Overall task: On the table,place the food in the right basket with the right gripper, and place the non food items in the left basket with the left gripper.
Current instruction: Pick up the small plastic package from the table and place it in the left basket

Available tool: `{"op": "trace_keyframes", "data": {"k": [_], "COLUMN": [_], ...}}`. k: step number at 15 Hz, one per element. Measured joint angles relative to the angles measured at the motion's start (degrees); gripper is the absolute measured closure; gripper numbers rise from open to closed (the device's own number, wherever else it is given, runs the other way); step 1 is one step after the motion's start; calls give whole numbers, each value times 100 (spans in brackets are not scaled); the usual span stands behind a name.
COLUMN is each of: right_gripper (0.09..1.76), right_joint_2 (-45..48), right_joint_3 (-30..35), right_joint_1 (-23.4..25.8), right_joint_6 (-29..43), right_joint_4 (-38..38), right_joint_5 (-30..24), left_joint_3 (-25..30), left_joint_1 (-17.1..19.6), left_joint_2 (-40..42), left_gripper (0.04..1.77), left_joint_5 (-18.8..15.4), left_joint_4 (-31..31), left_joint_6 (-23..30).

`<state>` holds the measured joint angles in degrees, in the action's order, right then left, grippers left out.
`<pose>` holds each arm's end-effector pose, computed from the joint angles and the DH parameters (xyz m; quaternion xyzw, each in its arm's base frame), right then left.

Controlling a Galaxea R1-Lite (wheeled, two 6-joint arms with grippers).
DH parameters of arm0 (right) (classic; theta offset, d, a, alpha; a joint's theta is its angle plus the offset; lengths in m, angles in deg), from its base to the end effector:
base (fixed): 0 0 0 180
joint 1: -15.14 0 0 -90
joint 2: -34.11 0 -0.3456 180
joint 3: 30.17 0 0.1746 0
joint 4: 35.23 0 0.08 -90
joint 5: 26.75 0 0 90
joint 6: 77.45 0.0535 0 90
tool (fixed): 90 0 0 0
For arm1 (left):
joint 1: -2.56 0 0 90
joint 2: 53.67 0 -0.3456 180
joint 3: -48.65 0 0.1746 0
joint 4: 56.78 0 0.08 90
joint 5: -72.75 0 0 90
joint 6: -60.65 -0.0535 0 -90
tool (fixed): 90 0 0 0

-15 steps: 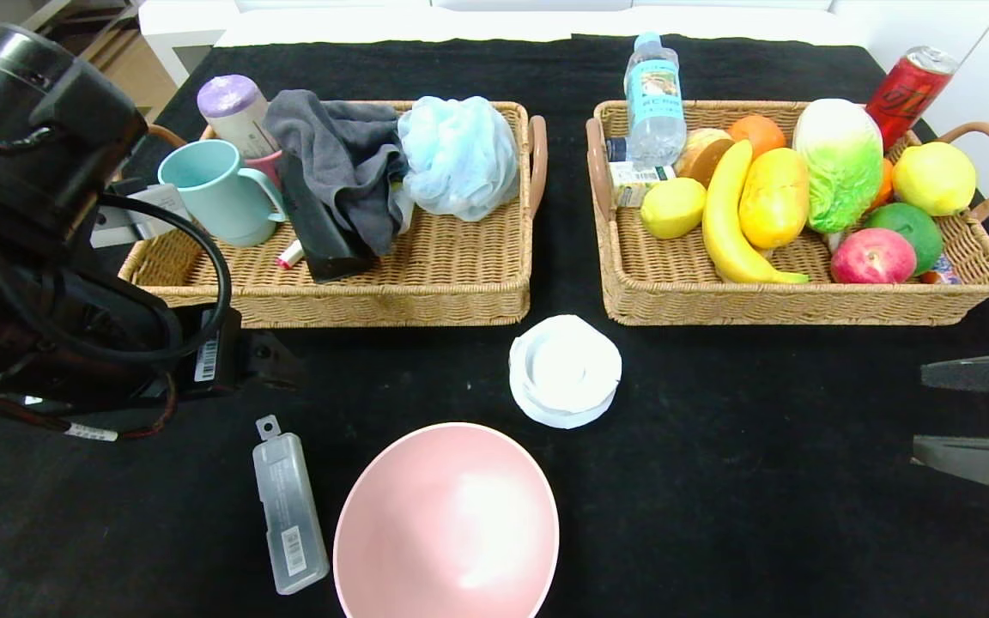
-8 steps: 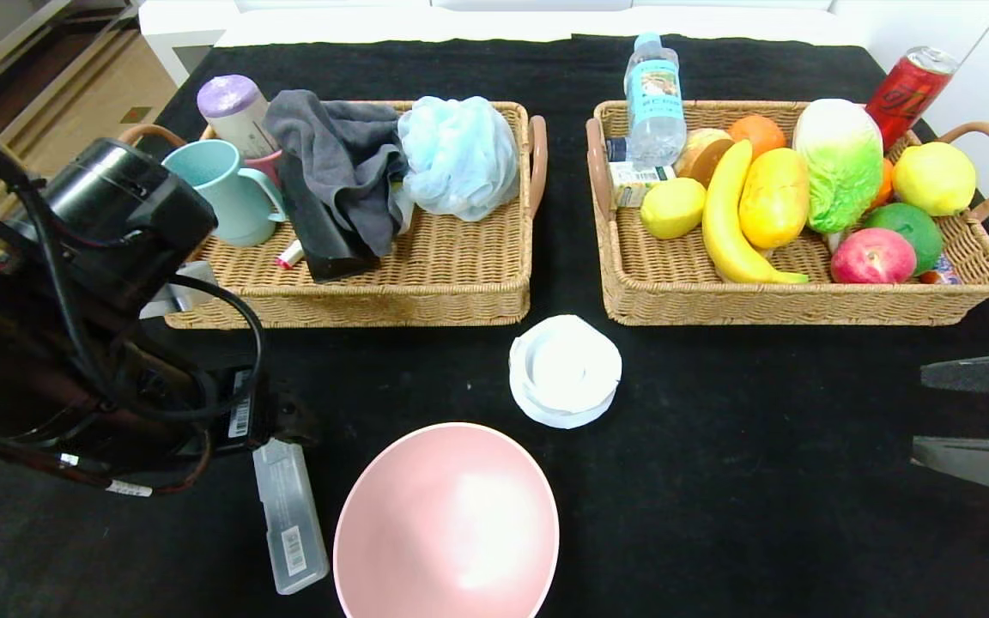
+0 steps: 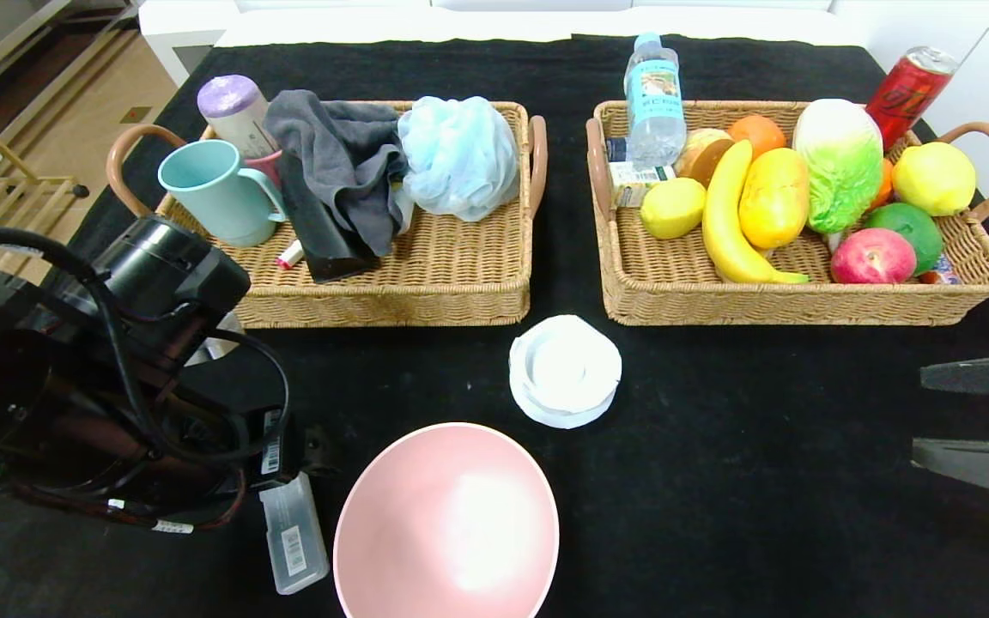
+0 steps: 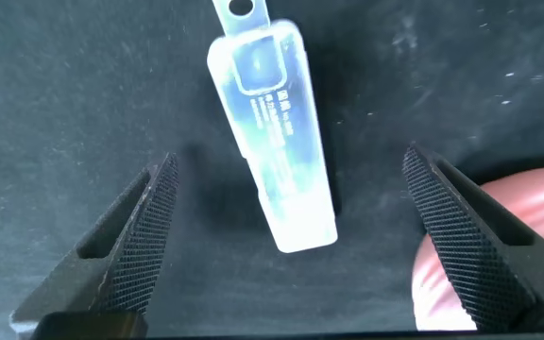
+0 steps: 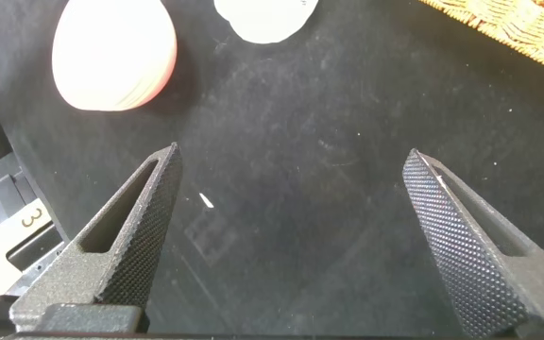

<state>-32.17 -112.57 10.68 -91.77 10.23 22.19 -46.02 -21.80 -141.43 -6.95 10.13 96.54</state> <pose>0.1305 0.0454 0.3059 -0.0323 0.1919 0.4013 0.8950 0.2100 -0.0846 0.2515 -0.1231 0.4867 0.0462 0.8636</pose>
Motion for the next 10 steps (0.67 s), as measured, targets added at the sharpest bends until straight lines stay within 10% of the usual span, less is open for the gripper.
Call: {"op": "trace_keyframes", "data": {"k": [10], "right_gripper": [14], "right_joint_2": [10], "right_joint_3": [1], "right_joint_1": [0], "right_joint_6": [-2], "right_joint_4": [0], "right_joint_5": [-1], "left_joint_3": [557], "left_joint_1": [168], "left_joint_2": [-165], "left_gripper": [9], "left_joint_5": [-46], "left_joint_4": [-690], "left_joint_6": [-6]}}
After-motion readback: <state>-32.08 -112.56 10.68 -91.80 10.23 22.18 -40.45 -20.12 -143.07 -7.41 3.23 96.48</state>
